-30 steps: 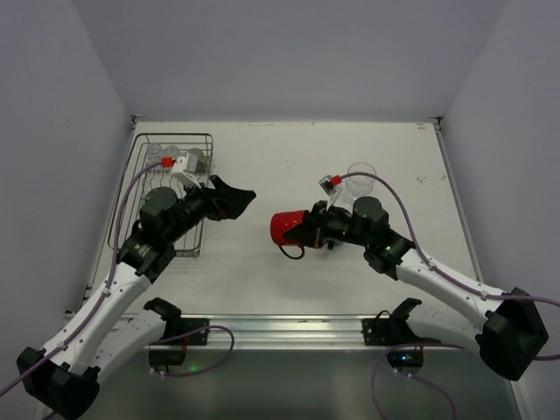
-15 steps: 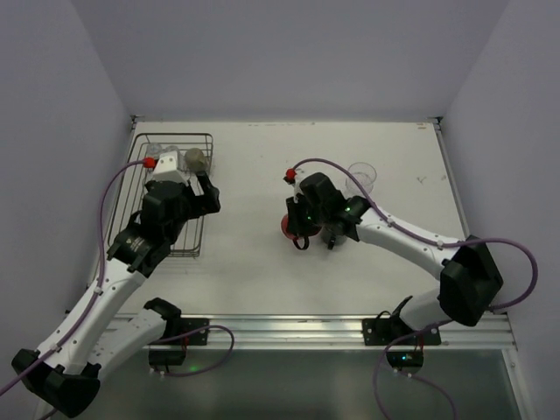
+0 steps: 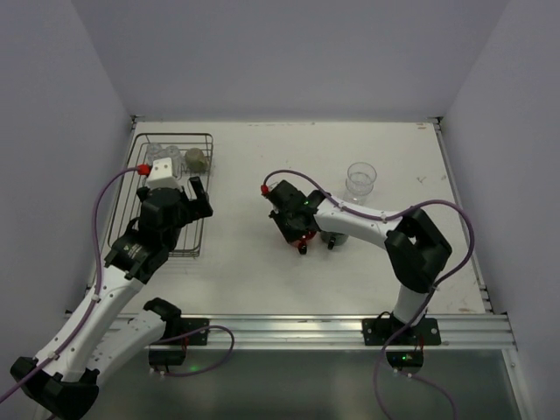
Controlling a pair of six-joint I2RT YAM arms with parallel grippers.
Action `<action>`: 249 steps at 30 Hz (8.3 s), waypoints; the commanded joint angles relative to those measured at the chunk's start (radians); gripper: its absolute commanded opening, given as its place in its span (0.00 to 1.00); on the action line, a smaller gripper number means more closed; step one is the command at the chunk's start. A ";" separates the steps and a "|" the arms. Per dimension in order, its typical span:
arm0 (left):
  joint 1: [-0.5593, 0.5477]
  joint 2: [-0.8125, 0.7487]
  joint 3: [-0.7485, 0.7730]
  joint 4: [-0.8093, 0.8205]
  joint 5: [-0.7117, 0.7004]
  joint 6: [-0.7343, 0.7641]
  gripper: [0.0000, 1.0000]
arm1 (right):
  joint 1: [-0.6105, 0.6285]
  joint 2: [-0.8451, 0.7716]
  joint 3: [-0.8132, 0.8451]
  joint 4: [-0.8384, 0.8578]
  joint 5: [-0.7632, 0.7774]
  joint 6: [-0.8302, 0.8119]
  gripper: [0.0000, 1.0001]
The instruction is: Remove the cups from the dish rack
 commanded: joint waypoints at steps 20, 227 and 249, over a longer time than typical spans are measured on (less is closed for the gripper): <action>0.004 0.096 0.119 0.050 -0.011 -0.021 1.00 | 0.053 -0.072 0.100 -0.025 0.100 -0.051 0.46; 0.492 0.371 0.202 0.265 0.501 -0.073 1.00 | 0.176 -0.210 -0.052 -0.066 -0.062 -0.038 0.00; 0.535 0.359 0.170 0.288 0.455 -0.039 1.00 | 0.185 -0.005 0.064 -0.110 -0.059 -0.075 0.22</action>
